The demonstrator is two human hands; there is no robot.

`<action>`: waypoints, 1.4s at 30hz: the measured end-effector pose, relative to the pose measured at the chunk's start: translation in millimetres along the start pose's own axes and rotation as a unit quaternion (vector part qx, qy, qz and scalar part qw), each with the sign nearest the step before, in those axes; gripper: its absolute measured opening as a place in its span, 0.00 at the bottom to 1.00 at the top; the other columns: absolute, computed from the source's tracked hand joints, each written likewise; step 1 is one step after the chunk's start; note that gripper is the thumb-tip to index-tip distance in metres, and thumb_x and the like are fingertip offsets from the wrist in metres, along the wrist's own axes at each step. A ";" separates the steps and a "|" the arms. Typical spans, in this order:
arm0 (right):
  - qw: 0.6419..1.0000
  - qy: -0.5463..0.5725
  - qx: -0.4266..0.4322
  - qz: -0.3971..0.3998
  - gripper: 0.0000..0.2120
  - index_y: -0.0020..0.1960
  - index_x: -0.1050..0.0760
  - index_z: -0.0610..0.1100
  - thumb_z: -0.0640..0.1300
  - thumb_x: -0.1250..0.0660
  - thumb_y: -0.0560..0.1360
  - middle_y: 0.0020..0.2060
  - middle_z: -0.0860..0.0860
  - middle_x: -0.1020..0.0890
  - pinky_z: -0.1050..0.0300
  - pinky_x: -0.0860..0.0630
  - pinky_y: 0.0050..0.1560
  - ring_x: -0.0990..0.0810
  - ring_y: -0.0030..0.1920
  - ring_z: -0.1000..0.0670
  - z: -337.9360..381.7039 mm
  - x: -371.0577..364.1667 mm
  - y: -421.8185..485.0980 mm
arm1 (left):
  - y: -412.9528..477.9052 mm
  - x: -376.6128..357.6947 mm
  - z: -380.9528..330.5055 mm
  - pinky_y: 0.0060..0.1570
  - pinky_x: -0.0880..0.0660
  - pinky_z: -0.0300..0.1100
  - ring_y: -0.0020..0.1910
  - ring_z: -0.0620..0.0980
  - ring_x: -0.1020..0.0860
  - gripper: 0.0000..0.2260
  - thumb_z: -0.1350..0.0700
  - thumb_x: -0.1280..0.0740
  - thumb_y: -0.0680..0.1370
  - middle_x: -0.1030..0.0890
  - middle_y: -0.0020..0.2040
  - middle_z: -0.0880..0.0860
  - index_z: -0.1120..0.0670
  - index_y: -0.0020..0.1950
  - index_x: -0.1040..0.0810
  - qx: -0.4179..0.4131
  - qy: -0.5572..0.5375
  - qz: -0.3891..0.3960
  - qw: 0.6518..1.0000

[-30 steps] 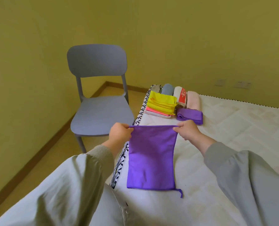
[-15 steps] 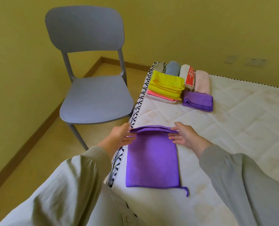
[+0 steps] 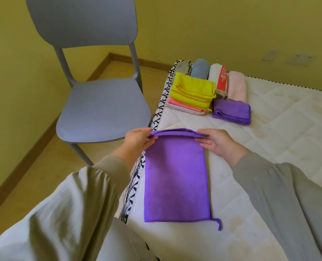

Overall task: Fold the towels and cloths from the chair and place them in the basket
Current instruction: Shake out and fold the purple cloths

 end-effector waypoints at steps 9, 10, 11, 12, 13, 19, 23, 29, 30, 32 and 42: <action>0.998 0.022 0.057 0.004 0.04 0.44 0.25 0.47 0.39 0.36 0.76 0.41 0.49 0.22 0.54 0.29 0.51 0.22 0.40 0.50 39.3 -8.6 0.6 | -4.0 -13.7 -36.4 0.26 0.24 0.34 0.22 0.43 0.22 0.12 0.69 0.43 0.80 0.22 0.38 0.56 0.57 0.42 0.25 -0.038 0.034 -0.029 0.998; 0.998 0.030 0.061 -0.003 0.04 0.44 0.25 0.46 0.39 0.36 0.76 0.40 0.49 0.21 0.54 0.29 0.49 0.22 0.39 0.50 36.5 -6.3 -3.6 | -8.2 -12.7 -31.0 0.26 0.24 0.34 0.21 0.43 0.22 0.13 0.69 0.44 0.80 0.23 0.38 0.57 0.57 0.42 0.25 -0.032 0.028 -0.030 0.999; 0.997 0.039 0.066 -0.015 0.04 0.43 0.24 0.45 0.39 0.35 0.76 0.38 0.49 0.21 0.55 0.28 0.46 0.21 0.38 0.50 31.6 -3.4 -8.5 | -12.1 -10.5 -23.2 0.25 0.24 0.34 0.21 0.44 0.22 0.13 0.69 0.44 0.80 0.23 0.37 0.57 0.57 0.42 0.25 -0.024 0.018 -0.032 0.999; 0.996 0.048 0.072 -0.031 0.04 0.42 0.23 0.44 0.38 0.34 0.75 0.35 0.49 0.20 0.56 0.27 0.42 0.21 0.36 0.49 25.2 0.5 -13.6 | -16.7 -7.9 -14.6 0.25 0.24 0.34 0.20 0.44 0.23 0.13 0.69 0.44 0.80 0.23 0.37 0.57 0.57 0.42 0.24 -0.015 0.002 -0.033 0.999; 0.994 0.054 0.078 -0.047 0.04 0.41 0.23 0.43 0.37 0.33 0.74 0.33 0.49 0.20 0.57 0.26 0.39 0.21 0.34 0.49 17.4 4.5 -18.8 | -20.7 -4.8 -5.2 0.25 0.24 0.34 0.20 0.44 0.23 0.13 0.68 0.44 0.79 0.24 0.37 0.57 0.57 0.42 0.24 -0.006 -0.015 -0.035 0.999; 0.992 0.042 0.100 -0.058 0.08 0.39 0.23 0.42 0.32 0.34 0.74 0.37 0.46 0.22 0.58 0.25 0.35 0.24 0.36 0.49 -32.4 16.6 -48.8 | -52.4 18.2 47.4 0.30 0.23 0.36 0.25 0.47 0.22 0.11 0.66 0.41 0.78 0.26 0.37 0.54 0.57 0.42 0.21 0.001 -0.045 -0.045 0.998; 0.992 -0.017 0.106 -0.067 0.12 0.38 0.22 0.44 0.30 0.36 0.74 0.37 0.47 0.22 0.57 0.25 0.37 0.24 0.36 0.49 -58.3 24.6 -59.9 | -71.7 30.5 77.6 0.37 0.25 0.39 0.33 0.51 0.24 0.13 0.66 0.43 0.79 0.26 0.38 0.53 0.56 0.41 0.22 -0.014 -0.008 -0.047 0.999; 0.981 -0.114 0.119 -0.099 0.13 0.37 0.23 0.46 0.31 0.37 0.73 0.34 0.47 0.21 0.62 0.26 0.32 0.24 0.31 0.50 -93.1 32.3 -79.1 | -80.4 48.7 102.2 0.26 0.27 0.33 0.29 0.46 0.22 0.14 0.69 0.43 0.78 0.23 0.37 0.53 0.56 0.39 0.24 -0.025 0.113 -0.029 0.993; 0.979 -0.124 0.123 -0.108 0.13 0.36 0.22 0.46 0.31 0.36 0.72 0.34 0.46 0.20 0.59 0.25 0.33 0.24 0.32 0.49 -98.8 34.3 -80.8 | -80.7 50.6 103.8 0.26 0.27 0.33 0.28 0.46 0.22 0.14 0.70 0.42 0.78 0.23 0.36 0.53 0.56 0.38 0.24 -0.028 0.144 -0.016 0.989; 0.974 -0.140 0.127 -0.121 0.13 0.35 0.22 0.48 0.32 0.35 0.70 0.34 0.45 0.20 0.56 0.24 0.35 0.24 0.33 0.47 -108.1 38.0 -83.9 | -81.0 53.8 106.5 0.26 0.28 0.34 0.25 0.43 0.22 0.13 0.70 0.40 0.77 0.23 0.35 0.53 0.56 0.37 0.25 -0.038 0.203 0.004 0.978; 0.949 -0.245 0.166 -0.107 0.09 0.39 0.22 0.44 0.30 0.34 0.70 0.30 0.52 0.25 0.71 0.32 0.31 0.27 0.33 0.52 -128.8 32.8 -93.7 | -73.6 65.7 109.5 0.36 0.27 0.39 0.36 0.54 0.21 0.14 0.67 0.37 0.71 0.22 0.31 0.49 0.49 0.34 0.24 -0.096 0.422 -0.052 0.900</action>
Point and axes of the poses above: each hand's wrist, its own y-axis towards the middle knuckle, its own x-axis out of the back of the hand, z = x × y, the point moved 6 cm from there along y, towards the middle knuckle
